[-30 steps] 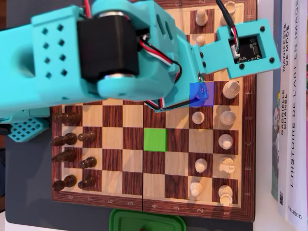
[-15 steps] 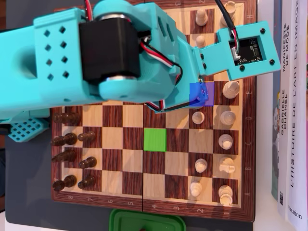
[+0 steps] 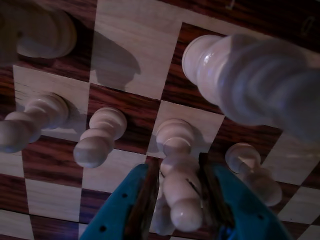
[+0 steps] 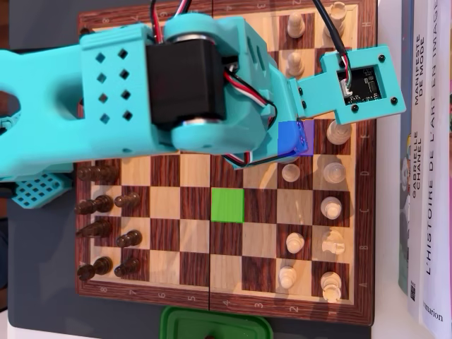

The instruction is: Play chess

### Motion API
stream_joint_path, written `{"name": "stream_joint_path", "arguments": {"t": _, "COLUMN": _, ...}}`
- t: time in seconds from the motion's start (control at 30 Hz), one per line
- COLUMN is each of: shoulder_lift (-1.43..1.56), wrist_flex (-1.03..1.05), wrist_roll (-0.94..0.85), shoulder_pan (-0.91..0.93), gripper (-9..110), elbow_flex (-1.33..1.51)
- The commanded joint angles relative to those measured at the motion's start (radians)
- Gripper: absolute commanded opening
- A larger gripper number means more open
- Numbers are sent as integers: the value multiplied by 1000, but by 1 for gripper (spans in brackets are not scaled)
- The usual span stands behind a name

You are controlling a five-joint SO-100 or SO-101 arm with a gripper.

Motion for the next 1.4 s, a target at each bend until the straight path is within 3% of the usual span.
{"name": "stream_joint_path", "arguments": {"t": 0.0, "shoulder_lift": 15, "wrist_flex": -9, "wrist_roll": -5, "shoulder_pan": 12, "gripper": 13, "elbow_flex": -44}}
{"name": "stream_joint_path", "arguments": {"t": 0.87, "shoulder_lift": 9, "wrist_flex": -28, "wrist_roll": -5, "shoulder_pan": 12, "gripper": 12, "elbow_flex": -69}}
{"name": "stream_joint_path", "arguments": {"t": 1.03, "shoulder_lift": 9, "wrist_flex": -20, "wrist_roll": -5, "shoulder_pan": 12, "gripper": 6, "elbow_flex": -69}}
{"name": "stream_joint_path", "arguments": {"t": 1.37, "shoulder_lift": 31, "wrist_flex": -17, "wrist_roll": -6, "shoulder_pan": 12, "gripper": 6, "elbow_flex": -67}}
